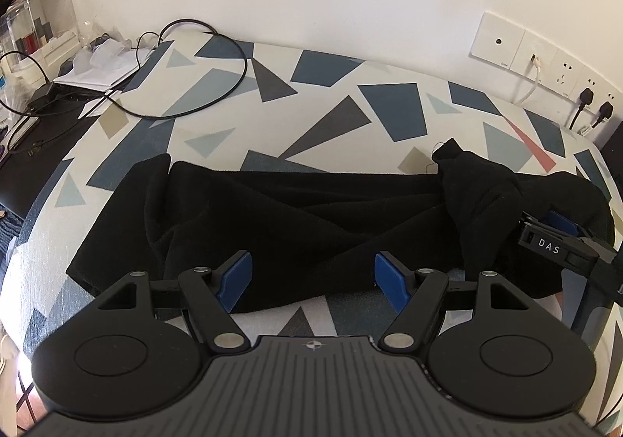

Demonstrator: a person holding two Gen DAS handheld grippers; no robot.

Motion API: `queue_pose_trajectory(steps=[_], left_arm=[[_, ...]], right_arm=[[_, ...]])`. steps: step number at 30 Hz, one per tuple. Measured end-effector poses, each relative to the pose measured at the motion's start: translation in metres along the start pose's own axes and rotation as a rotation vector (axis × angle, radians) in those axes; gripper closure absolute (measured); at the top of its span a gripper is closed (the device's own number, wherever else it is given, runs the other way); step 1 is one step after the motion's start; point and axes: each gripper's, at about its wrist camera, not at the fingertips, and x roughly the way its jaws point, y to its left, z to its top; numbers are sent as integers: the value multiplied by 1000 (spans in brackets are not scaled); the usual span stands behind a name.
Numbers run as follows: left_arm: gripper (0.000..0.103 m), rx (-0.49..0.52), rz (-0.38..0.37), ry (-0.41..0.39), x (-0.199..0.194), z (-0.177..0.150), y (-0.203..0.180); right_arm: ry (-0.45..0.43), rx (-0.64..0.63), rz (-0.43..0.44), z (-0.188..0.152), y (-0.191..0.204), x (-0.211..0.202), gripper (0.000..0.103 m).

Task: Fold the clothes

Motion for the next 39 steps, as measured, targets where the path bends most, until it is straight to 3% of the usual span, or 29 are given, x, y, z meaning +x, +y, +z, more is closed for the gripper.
queue_pose_trajectory(steps=[28,39], left_arm=[[31,5,20,-27,-3,-5,2],[30,-65,83,-4,-1,-11,32]], right_arm=[[1,0,1,0,0,0,1],[2,-1,0,0,1,0,1]])
